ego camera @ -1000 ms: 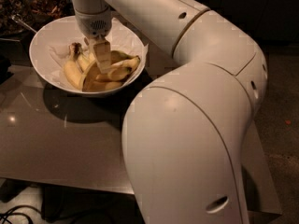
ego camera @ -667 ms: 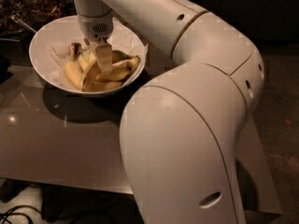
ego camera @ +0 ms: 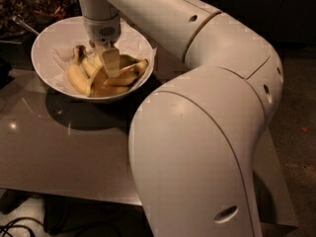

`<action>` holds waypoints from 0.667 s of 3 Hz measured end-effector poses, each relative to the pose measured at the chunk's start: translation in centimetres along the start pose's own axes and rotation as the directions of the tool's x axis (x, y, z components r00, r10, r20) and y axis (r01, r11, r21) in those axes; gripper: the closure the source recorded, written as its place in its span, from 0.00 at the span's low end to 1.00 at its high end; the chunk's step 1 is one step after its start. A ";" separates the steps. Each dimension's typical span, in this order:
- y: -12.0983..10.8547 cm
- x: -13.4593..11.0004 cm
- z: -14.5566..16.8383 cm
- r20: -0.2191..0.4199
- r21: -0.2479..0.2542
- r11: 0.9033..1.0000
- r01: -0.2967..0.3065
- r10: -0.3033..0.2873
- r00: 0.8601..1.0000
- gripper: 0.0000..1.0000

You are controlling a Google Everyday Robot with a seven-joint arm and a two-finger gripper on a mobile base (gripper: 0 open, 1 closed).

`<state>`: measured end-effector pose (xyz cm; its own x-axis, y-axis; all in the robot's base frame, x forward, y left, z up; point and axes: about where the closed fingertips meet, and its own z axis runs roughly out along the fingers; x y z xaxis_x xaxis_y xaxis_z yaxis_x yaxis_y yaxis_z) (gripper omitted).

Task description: Pick banana from white bowl

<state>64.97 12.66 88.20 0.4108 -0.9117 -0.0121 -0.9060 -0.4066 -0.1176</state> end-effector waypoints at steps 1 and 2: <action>0.0 0.0 0.0 0.000 0.000 1.000 0.000 0.000 1.000 1.00; 0.6 0.5 -1.5 0.029 0.063 0.997 -0.048 0.047 0.998 1.00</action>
Offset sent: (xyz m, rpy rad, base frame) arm -0.0305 -0.0378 0.0456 0.1300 -0.0966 -0.1402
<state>64.46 11.86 89.64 0.3708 -0.9276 -0.0462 -0.9165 -0.3575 -0.1795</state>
